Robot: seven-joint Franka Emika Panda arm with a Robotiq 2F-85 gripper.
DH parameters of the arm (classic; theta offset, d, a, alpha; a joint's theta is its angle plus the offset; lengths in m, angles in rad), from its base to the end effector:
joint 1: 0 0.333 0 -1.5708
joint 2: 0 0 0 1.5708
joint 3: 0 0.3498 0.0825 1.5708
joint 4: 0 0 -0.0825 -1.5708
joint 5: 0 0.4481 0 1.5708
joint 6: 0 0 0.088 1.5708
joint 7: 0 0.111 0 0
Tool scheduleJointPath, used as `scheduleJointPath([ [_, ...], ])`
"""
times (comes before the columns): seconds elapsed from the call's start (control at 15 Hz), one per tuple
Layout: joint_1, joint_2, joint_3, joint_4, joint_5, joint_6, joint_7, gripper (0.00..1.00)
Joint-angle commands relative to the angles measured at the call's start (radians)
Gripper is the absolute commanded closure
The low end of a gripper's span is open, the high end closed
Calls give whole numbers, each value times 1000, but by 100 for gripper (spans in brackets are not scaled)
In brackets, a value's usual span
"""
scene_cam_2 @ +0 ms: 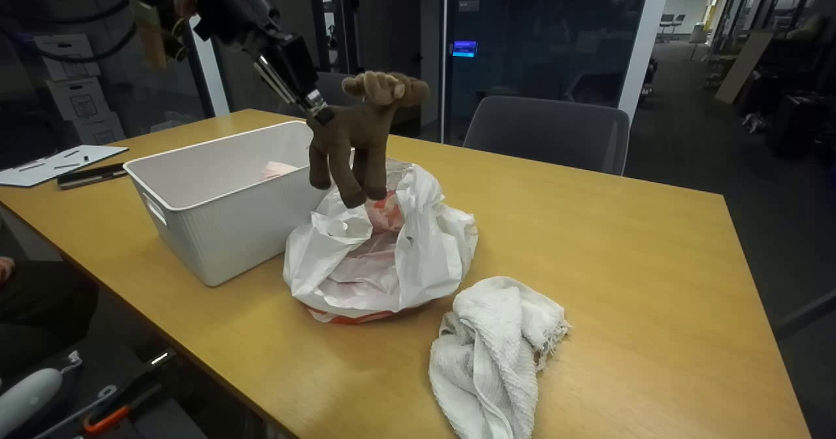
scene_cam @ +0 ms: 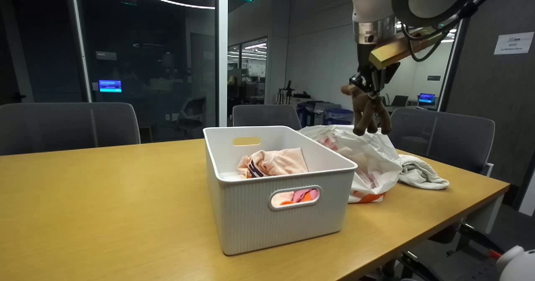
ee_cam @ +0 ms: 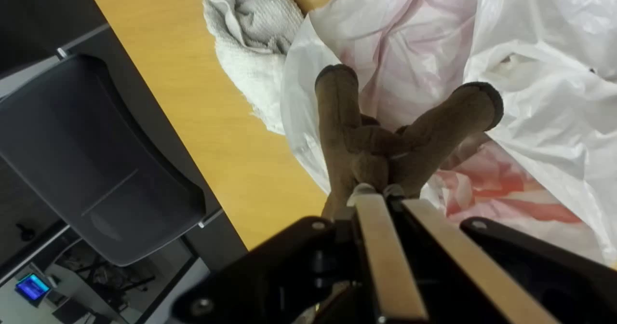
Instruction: Take out the clothes from the box and place them on the counter
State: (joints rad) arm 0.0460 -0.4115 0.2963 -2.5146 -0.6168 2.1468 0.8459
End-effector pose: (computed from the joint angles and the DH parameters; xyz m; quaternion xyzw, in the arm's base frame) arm 0.4437 0.1302 0.4254 0.9460 -0.0872 0.1747 0.2586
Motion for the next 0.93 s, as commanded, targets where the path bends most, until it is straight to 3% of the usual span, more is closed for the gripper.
scheduleJointPath([
  [0.0, 8, 26, -14, -27, 16, -8, -8, 96],
  [0.6, 6, 171, -91, 15, 26, -12, -197, 96],
  [0.87, 14, 215, -83, 44, -18, -7, -256, 96],
])
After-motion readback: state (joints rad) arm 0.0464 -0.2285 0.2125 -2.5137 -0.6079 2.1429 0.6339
